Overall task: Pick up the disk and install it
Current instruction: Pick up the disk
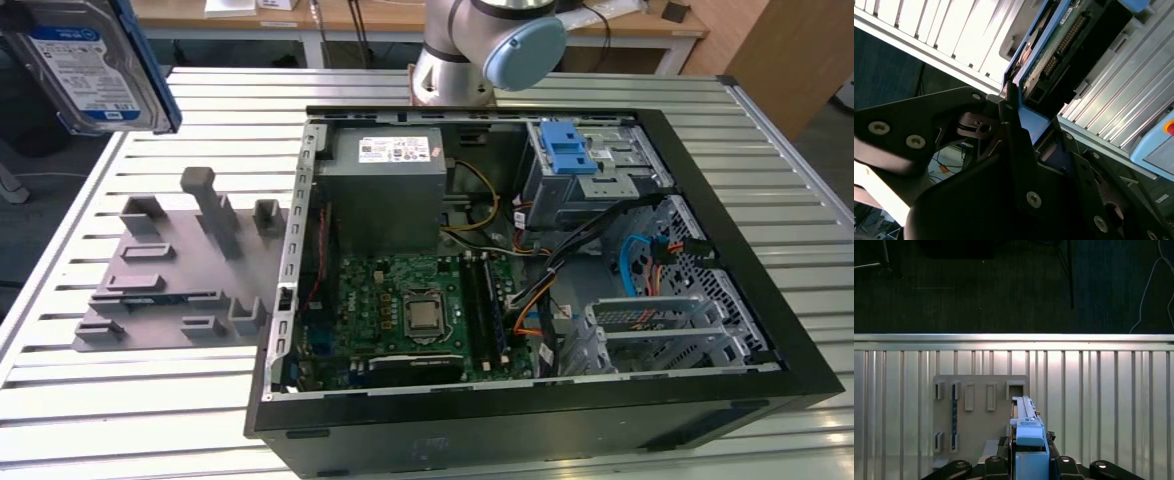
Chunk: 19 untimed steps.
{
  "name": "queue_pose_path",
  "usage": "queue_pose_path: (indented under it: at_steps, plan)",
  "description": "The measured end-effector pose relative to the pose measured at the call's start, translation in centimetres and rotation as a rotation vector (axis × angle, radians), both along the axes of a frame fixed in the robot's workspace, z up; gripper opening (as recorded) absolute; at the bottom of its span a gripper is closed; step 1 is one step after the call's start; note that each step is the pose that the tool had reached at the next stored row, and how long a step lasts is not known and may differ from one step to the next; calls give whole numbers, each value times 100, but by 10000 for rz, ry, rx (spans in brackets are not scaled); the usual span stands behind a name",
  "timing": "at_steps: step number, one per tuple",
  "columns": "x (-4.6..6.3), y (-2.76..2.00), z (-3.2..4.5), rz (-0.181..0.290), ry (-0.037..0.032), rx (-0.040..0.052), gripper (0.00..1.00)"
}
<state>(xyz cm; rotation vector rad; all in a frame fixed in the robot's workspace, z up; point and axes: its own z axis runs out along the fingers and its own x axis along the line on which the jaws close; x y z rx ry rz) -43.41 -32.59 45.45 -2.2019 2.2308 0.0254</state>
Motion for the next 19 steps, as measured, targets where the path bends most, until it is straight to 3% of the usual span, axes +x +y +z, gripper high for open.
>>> queue_pose_path:
  at_steps: [7,19]
  plan:
    - [7,0,129,0,0,0,36]
    - [147,-4,204,0,14,0,36]
